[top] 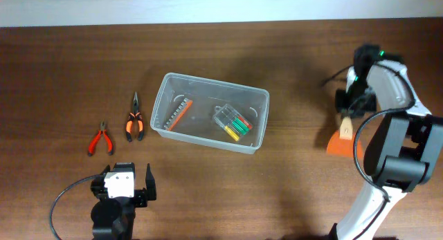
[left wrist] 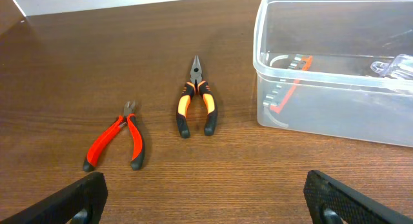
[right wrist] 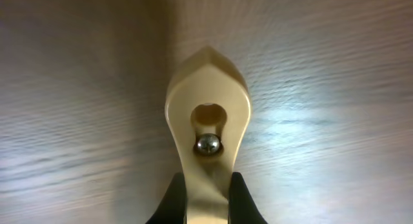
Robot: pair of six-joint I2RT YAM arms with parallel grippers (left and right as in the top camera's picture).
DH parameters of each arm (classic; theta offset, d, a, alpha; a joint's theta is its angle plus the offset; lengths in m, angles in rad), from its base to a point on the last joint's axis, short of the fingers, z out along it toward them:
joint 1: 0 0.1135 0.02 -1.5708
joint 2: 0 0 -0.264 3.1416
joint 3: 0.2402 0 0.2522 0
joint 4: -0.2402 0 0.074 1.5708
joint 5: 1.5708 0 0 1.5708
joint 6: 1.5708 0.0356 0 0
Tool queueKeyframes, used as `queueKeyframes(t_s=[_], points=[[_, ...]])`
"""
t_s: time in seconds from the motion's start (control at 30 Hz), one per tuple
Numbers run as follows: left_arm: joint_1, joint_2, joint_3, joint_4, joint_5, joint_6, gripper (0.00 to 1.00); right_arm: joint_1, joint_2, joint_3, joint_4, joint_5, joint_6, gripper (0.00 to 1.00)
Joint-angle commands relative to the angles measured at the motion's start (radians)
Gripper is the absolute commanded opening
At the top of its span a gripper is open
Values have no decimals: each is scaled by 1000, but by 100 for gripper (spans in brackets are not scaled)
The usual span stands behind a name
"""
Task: Pack container
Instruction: 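Lift the scraper and lower it into the container, then release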
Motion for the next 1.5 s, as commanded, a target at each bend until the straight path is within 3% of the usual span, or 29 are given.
queueKeyframes(t_s=[0.0, 0.27, 0.57, 0.87, 1.1, 1.47], points=[[-5, -6, -7, 1, -8, 20, 99, 18, -30, 166, -62, -13, 10, 4], [-5, -6, -7, 1, -8, 20, 99, 137, -30, 469, -229, -80, -21, 4], [-5, -6, -7, 1, -8, 20, 99, 423, -30, 641, -316, -79, -27, 4], [-5, -6, -7, 1, -8, 19, 99, 743, -29, 643, -238, -10, -89, 4], [-5, -6, -7, 1, -8, 20, 99, 927, -27, 608, -139, 3, -247, 4], [-5, -6, -7, 1, -8, 20, 99, 930, -10, 286, 73, 12, -348, 4]])
